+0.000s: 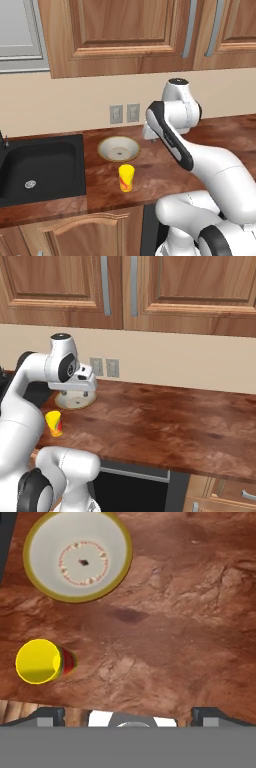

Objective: Place the bowl in the left basin and the cup in the right basin of the sink.

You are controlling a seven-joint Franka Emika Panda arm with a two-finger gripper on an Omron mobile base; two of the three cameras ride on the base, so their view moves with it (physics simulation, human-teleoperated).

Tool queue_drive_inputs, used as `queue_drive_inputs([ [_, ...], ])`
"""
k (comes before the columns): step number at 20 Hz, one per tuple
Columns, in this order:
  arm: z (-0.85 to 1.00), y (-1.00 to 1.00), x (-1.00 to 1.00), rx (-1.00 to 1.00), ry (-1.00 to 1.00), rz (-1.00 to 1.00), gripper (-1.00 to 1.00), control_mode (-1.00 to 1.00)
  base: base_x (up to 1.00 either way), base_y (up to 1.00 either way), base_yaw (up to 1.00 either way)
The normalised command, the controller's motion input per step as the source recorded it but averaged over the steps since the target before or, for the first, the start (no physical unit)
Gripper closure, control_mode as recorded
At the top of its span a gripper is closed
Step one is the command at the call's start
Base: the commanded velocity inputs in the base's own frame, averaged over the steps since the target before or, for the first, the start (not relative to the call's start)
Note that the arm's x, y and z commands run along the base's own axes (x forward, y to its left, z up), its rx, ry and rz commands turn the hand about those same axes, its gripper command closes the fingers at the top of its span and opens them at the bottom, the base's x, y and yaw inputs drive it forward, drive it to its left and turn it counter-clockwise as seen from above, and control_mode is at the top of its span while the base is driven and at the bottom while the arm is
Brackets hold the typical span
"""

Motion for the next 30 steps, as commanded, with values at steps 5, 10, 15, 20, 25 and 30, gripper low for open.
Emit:
queue_drive_inputs([
  [5, -0.18, 0.04, 0.0, 0.0, 0.0, 0.0, -1.0, -1.0, 0.0, 0.0, 0.0],
  [10, -0.22, 0.11, 0.0, 0.0, 0.0, 0.0, -1.0, -1.0, 0.0, 0.0, 0.0],
  [15, -0.18, 0.22, 0.0, 0.0, 0.0, 0.0, -1.0, -1.0, 0.0, 0.0, 0.0],
  [20, -0.13, 0.21, 0.0, 0.0, 0.0, 0.0, -1.0, -1.0, 0.0, 0.0, 0.0],
  [25, -0.13, 0.16, 0.0, 0.0, 0.0, 0.0, -1.0, -1.0, 0.0, 0.0, 0.0],
  [30, -0.11, 0.12, 0.0, 0.0, 0.0, 0.0, -1.0, -1.0, 0.0, 0.0, 0.0],
])
